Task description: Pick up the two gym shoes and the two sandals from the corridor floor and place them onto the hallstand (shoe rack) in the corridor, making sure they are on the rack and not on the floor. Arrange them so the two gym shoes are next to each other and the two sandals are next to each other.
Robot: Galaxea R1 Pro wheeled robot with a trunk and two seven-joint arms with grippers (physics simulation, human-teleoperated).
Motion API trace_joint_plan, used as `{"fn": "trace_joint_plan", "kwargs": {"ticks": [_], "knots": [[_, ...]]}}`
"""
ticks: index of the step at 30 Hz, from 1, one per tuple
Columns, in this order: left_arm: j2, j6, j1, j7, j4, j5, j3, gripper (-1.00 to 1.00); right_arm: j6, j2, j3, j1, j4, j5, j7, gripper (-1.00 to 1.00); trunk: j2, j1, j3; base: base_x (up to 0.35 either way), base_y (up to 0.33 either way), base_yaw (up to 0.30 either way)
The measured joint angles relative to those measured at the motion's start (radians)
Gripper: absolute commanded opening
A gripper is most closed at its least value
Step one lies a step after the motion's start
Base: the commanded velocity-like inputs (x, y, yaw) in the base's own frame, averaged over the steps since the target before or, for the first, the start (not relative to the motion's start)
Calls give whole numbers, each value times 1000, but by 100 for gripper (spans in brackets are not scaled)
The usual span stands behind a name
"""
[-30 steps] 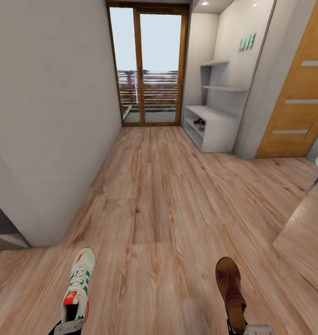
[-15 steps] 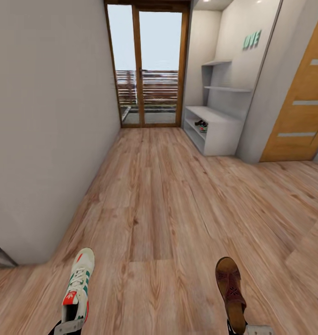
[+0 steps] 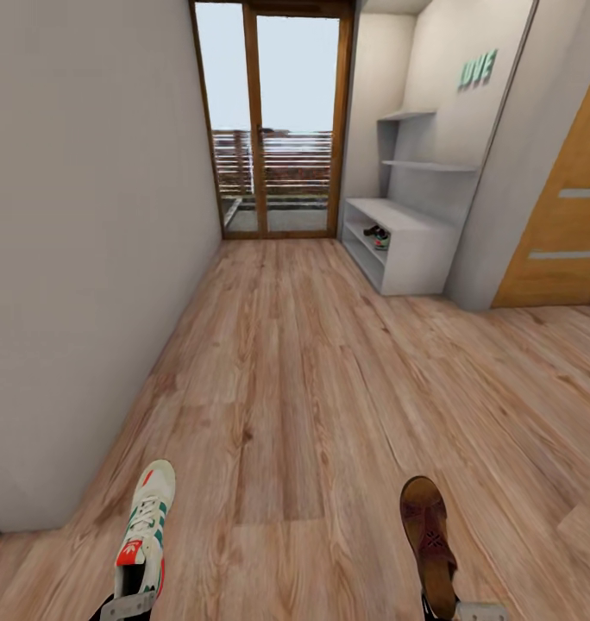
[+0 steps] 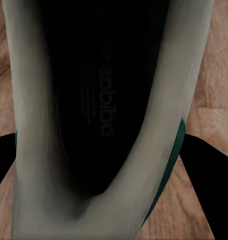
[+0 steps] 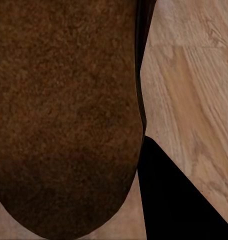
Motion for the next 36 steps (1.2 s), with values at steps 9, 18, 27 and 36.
{"fn": "trace_joint_plan", "kwargs": {"ticks": [9,18,27,36], "knots": [[0,0,0,0,0,0,0,-100,0,-1,0,0,0,0,0,-100,0,0,0,338,0,0],[0,-1,0,0,0,0,0,-100,0,-1,-1,0,0,0,0,-100,0,0,0,338,0,0],[0,-1,0,0,0,0,0,-100,0,-1,-1,0,0,0,0,-100,0,0,0,338,0,0],[0,0,0,0,1,0,0,-100,1,-1,0,0,0,0,1,-100,0,0,0,338,0,0]]}}
